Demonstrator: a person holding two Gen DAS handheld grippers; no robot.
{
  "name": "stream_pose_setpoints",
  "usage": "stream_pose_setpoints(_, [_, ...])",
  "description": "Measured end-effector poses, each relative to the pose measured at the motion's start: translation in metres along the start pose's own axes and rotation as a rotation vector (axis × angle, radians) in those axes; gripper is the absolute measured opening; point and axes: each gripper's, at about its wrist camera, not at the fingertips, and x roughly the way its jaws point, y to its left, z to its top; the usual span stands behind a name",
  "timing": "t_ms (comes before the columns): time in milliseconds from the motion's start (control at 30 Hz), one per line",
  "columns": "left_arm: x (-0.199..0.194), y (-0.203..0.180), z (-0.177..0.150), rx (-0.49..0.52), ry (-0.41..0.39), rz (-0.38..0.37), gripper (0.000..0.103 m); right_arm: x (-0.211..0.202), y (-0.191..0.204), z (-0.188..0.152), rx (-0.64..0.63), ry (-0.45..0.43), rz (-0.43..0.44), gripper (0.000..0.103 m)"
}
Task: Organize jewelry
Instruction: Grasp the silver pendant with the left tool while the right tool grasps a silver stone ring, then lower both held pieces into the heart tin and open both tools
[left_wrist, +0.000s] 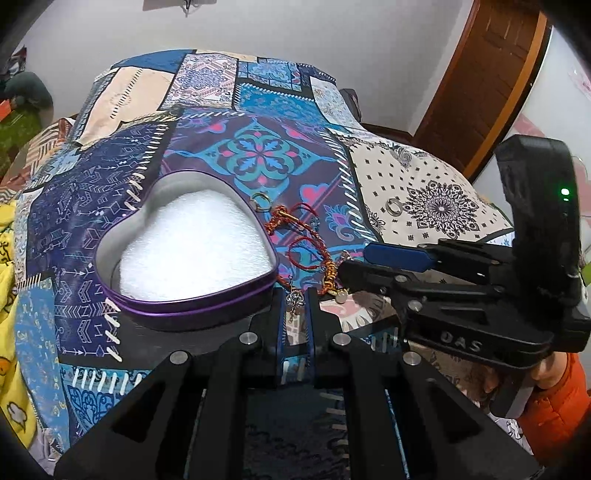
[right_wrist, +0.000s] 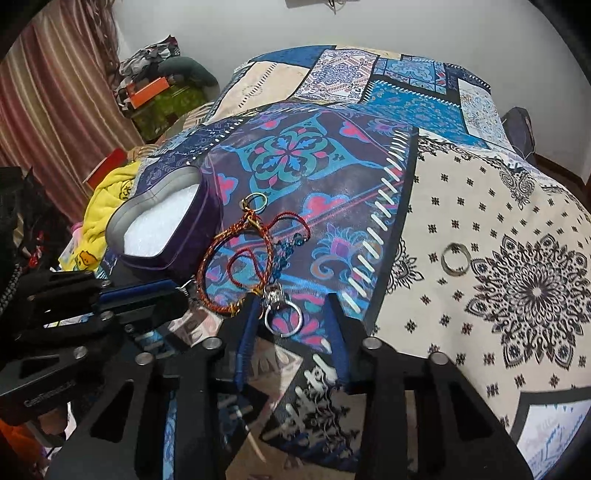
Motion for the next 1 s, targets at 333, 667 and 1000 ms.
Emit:
stream_pose_setpoints(333, [-0.017, -0.006, 0.004, 0.015, -0.046, 0.000, 0.008, -0.009, 0.004, 0.001, 0.017, -0.017, 0.006, 0.019])
stream_pose_setpoints(667, [-0.060, -0.005, 0.013, 0.007, -0.151, 0.036, 0.008, -0.046, 0.018, 0.019, -0.002, -0.112, -0.003, 0.019])
stream_pose_setpoints(1000, [-0.106, 0.015, 0.025, -0.018, -0.268, 0.095, 0.008, -0.068, 0.052, 0.043, -0.058, -0.214, 0.021, 0.019])
